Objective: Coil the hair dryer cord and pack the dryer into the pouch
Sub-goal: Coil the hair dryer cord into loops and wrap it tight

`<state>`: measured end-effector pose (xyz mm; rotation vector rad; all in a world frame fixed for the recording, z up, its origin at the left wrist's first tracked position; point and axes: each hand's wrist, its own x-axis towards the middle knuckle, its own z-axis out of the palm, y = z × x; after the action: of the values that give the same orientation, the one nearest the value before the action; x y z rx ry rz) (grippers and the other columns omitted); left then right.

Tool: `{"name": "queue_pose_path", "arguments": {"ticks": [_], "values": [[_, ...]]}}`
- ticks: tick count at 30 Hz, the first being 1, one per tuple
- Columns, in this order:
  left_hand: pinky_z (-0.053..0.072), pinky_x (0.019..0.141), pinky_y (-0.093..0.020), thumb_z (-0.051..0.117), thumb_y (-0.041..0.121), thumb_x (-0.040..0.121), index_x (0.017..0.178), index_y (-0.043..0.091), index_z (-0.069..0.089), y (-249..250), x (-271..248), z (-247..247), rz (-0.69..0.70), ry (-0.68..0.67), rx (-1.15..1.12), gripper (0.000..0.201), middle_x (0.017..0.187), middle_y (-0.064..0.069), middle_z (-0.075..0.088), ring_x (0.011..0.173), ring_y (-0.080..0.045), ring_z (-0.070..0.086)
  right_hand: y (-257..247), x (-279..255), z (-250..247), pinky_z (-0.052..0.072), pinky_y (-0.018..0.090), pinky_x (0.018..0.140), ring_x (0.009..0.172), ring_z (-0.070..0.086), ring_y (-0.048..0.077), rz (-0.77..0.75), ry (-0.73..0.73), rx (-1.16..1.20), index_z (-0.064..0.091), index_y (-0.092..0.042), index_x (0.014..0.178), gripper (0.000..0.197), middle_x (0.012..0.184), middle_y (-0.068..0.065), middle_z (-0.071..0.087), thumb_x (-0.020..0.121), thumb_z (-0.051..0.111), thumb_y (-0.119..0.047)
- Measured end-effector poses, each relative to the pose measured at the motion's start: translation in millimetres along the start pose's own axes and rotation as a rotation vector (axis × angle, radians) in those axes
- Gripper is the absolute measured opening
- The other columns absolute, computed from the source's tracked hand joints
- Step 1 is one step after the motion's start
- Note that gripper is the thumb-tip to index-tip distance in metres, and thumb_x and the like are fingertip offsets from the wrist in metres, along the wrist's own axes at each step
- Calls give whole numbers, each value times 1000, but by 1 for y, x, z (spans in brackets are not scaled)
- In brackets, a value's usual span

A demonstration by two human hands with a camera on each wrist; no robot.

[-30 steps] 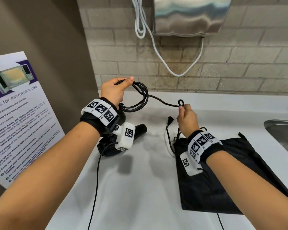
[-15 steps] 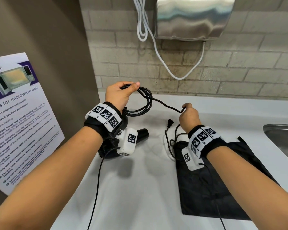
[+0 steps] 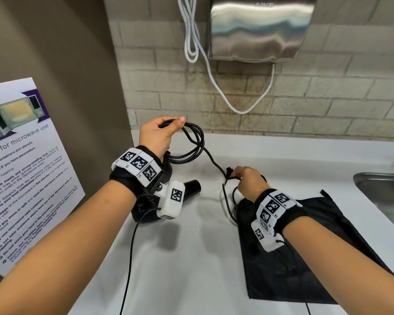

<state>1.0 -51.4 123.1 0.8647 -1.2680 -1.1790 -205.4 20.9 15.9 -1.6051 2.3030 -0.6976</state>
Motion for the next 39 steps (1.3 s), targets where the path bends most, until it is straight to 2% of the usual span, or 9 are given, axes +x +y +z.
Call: {"name": "queue_pose_path", "arguments": {"ticks": [8,12,16,18,20,26,29,34,39], "values": [[30,39,-5,69,11,80,75,13,62,1,-2,0,13,-43,-21,9,54,12,60,34,5,44,-53,3,-4,33,22,100,126,43,20,-215,-190,188,30,-27,142,53,143,2,40,93,44,-9],[32,41,-4,69,9,80,75,13,62,-4,-3,3,19,-93,-23,10,45,17,58,39,5,47,-73,6,-5,39,1,82,96,54,-10,-358,-262,563,41,-5,134,44,117,-2,54,93,37,10],[32,39,-5,67,6,81,76,11,61,-3,-5,1,1,-124,-62,10,45,15,59,37,4,47,-74,13,-1,49,46,91,96,64,36,-372,-189,689,63,-12,102,22,98,19,70,96,43,-5],[30,37,-5,65,4,82,77,11,60,-1,-6,-1,-15,-165,-50,10,42,15,57,33,4,44,-72,16,-4,53,21,78,73,66,4,-361,-151,698,62,-13,88,25,72,-10,72,95,41,-2],[25,34,-8,63,4,83,78,12,60,0,-8,-3,-43,-255,-4,10,41,14,54,31,2,39,-74,20,-10,45,7,64,56,57,-7,-339,-113,673,59,-17,74,33,56,-19,65,95,40,2],[10,37,-15,50,8,91,81,12,63,-4,-9,-5,-137,-395,9,17,45,9,32,33,1,18,-85,35,-32,38,9,51,42,48,-6,-324,4,572,61,-4,88,23,58,4,53,94,40,4],[11,38,-15,43,7,94,85,13,63,-5,-6,-9,-147,-380,-44,23,38,15,27,33,1,17,-90,39,-40,39,11,60,62,48,6,-399,7,468,65,-4,108,40,70,19,49,88,35,15],[17,37,-11,45,12,96,91,14,61,-6,1,-21,-75,-349,-61,17,41,18,33,35,1,22,-94,26,-53,34,5,74,72,42,0,-575,-102,242,62,-12,115,30,78,-7,37,93,46,0],[14,39,-14,43,8,95,91,14,60,-6,-3,-20,-82,-464,-9,18,42,16,34,36,1,21,-102,19,-63,38,4,55,55,51,-13,-516,-80,286,63,-2,97,16,71,-9,49,93,47,-3]]}}
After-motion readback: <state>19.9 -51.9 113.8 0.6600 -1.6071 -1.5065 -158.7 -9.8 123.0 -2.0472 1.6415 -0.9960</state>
